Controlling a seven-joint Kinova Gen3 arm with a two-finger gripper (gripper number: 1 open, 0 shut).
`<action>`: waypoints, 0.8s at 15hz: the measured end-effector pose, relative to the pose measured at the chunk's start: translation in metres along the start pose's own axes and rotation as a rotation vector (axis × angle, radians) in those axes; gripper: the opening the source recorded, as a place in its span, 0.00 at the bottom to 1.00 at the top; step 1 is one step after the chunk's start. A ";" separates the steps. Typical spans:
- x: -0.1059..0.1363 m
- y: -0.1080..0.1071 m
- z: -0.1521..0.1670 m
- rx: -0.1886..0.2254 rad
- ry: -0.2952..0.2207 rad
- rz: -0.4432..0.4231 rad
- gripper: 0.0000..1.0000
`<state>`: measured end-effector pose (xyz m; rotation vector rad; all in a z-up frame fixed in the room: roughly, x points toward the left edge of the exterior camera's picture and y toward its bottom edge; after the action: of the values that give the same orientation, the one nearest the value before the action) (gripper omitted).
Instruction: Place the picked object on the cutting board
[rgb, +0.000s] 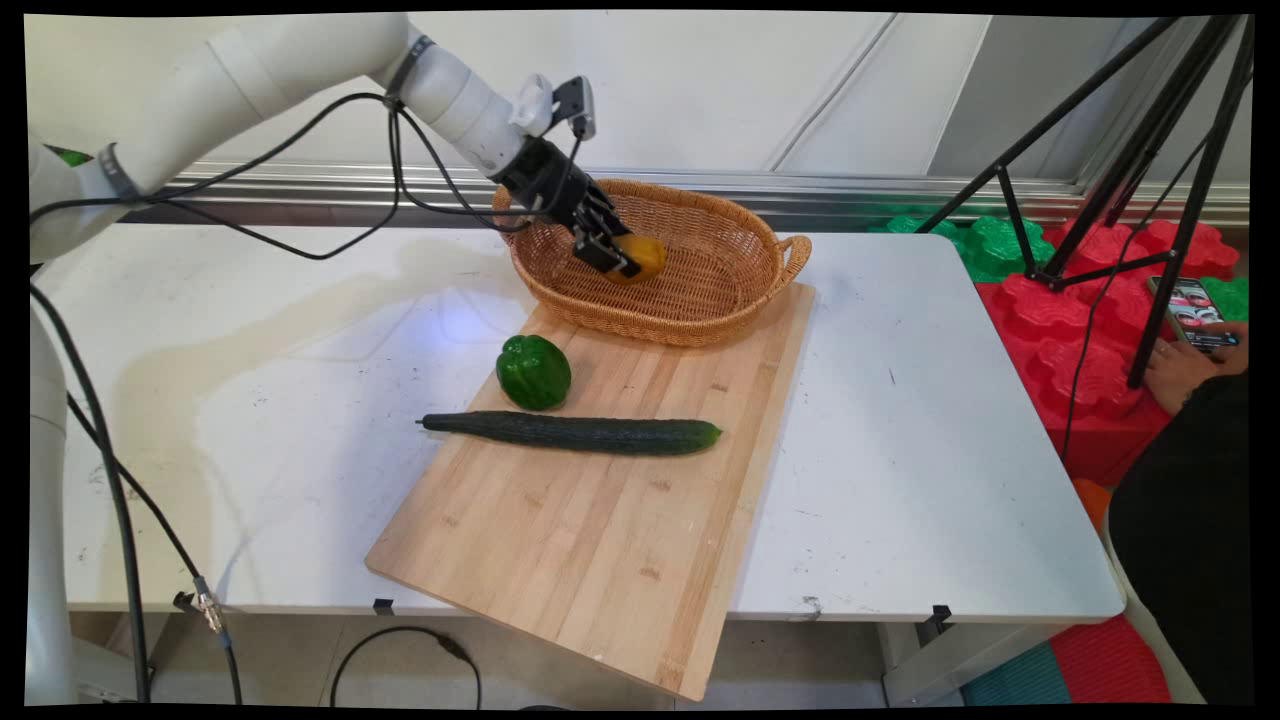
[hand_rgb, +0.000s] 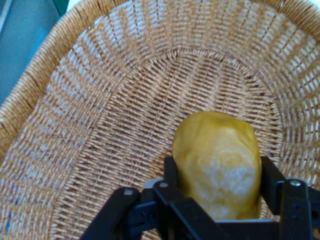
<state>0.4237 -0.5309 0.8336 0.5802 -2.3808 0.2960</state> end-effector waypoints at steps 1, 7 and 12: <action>-0.001 0.001 -0.004 0.002 0.007 -0.003 0.00; -0.007 0.023 -0.056 0.004 0.075 -0.013 0.00; -0.014 0.048 -0.095 -0.012 0.111 -0.009 0.00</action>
<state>0.4626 -0.4503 0.8928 0.5540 -2.2711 0.3019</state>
